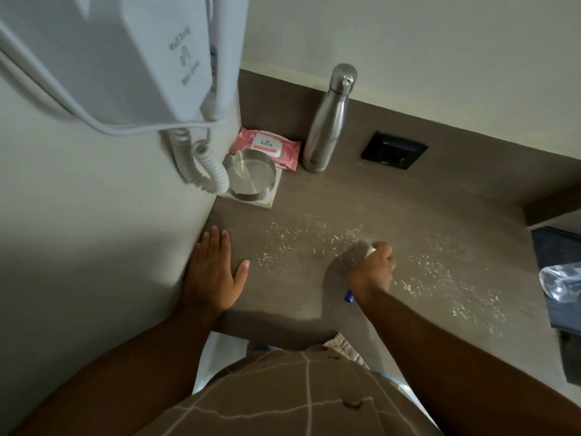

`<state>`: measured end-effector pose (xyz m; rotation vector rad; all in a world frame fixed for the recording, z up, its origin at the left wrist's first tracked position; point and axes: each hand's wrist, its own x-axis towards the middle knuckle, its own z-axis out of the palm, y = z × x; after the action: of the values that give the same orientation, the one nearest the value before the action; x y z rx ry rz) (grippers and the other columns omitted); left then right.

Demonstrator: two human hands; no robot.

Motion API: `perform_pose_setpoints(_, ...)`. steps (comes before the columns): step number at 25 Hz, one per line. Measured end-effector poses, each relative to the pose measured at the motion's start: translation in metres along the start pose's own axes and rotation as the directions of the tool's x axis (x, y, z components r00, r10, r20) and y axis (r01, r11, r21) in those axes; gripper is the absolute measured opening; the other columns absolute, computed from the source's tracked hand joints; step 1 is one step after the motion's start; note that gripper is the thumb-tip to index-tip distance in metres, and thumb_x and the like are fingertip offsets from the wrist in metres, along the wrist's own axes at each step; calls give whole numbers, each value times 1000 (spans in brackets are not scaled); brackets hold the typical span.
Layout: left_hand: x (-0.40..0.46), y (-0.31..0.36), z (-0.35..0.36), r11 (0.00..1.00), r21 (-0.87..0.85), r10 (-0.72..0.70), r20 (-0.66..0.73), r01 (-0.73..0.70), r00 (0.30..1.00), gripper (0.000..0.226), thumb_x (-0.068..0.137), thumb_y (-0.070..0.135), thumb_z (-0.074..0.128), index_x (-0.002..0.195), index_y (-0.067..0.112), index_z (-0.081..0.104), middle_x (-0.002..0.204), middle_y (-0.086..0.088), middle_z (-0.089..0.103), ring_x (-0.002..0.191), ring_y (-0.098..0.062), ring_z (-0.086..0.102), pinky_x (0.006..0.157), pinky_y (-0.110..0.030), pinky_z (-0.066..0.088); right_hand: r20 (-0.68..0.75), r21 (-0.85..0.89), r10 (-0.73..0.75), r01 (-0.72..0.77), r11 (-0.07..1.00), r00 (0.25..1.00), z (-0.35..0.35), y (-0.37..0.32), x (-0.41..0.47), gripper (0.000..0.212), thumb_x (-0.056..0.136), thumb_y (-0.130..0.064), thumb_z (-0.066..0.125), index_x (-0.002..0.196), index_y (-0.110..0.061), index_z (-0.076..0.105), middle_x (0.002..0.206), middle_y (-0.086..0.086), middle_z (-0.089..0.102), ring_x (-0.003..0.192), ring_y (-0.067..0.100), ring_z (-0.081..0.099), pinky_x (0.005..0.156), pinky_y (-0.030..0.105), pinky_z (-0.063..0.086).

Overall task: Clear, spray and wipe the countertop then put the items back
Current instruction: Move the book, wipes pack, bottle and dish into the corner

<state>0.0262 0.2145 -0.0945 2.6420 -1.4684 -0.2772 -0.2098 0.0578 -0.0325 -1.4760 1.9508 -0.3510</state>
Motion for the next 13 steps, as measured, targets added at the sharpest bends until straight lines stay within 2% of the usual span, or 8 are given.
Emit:
perform_pose_setpoints(2, 0, 1, -3, 1000, -4, 8, -7, -8, 1000, 83, 89, 56, 38, 151, 3, 25, 158, -22, 23, 145, -37, 23, 120, -44, 19, 142, 147, -80, 59, 987, 987, 18, -49, -3, 53, 84, -12, 70, 127, -18, 39, 110, 10, 61, 84, 24, 63, 62, 35, 56)
perform_pose_setpoints(4, -2, 1, -3, 1000, -11, 8, -12, -8, 1000, 82, 90, 56, 37, 152, 4, 23, 160, -20, 20, 147, -35, 19, 121, -42, 16, 233, 241, -198, 140, 960, 952, 40, -108, -3, 55, 80, -18, 74, 125, -19, 42, 98, 4, 65, 79, 19, 65, 50, 27, 50)
perform_pose_setpoints(5, -3, 1, -2, 1000, -18, 8, -24, -9, 1000, 82, 90, 57, 36, 152, 5, 23, 160, -19, 20, 148, -33, 19, 121, -41, 15, 253, 286, -241, 166, 944, 937, 52, -137, 0, 55, 78, -14, 73, 125, -18, 44, 98, 3, 65, 81, 18, 65, 53, 27, 51)
perform_pose_setpoints(7, -2, -1, 1, 1000, -31, 4, -44, -5, 999, 82, 90, 57, 37, 153, 7, 22, 161, -17, 18, 149, -31, 17, 121, -40, 14, 231, 345, -286, 197, 918, 930, 75, -194, 9, 55, 75, -9, 71, 125, -15, 48, 102, 1, 62, 90, 20, 62, 71, 32, 55)
perform_pose_setpoints(10, -2, -3, 6, 999, -44, -15, -44, 13, 999, 82, 91, 58, 38, 154, 10, 18, 163, -13, 13, 150, -26, 10, 121, -39, 12, 232, 278, -289, 222, 935, 929, 104, -243, 28, 50, 77, -18, 69, 122, -12, 47, 102, 0, 55, 95, 23, 54, 82, 32, 47)
perform_pose_setpoints(11, -2, -3, 7, 999, -45, -24, -40, 22, 999, 83, 90, 59, 37, 155, 12, 16, 163, -11, 11, 151, -25, 8, 121, -38, 11, 249, 205, -280, 232, 951, 927, 112, -251, 34, 48, 81, -19, 65, 124, -11, 46, 108, 3, 54, 97, 25, 52, 82, 33, 45)
perform_pose_setpoints(13, -1, -3, 8, 998, -47, -33, -27, 31, 999, 83, 90, 60, 36, 155, 14, 13, 164, -10, 8, 151, -24, 5, 121, -37, 9, 247, 106, -288, 269, 957, 925, 120, -260, 43, 47, 87, -21, 55, 130, -8, 44, 118, 10, 52, 95, 23, 51, 73, 29, 38)
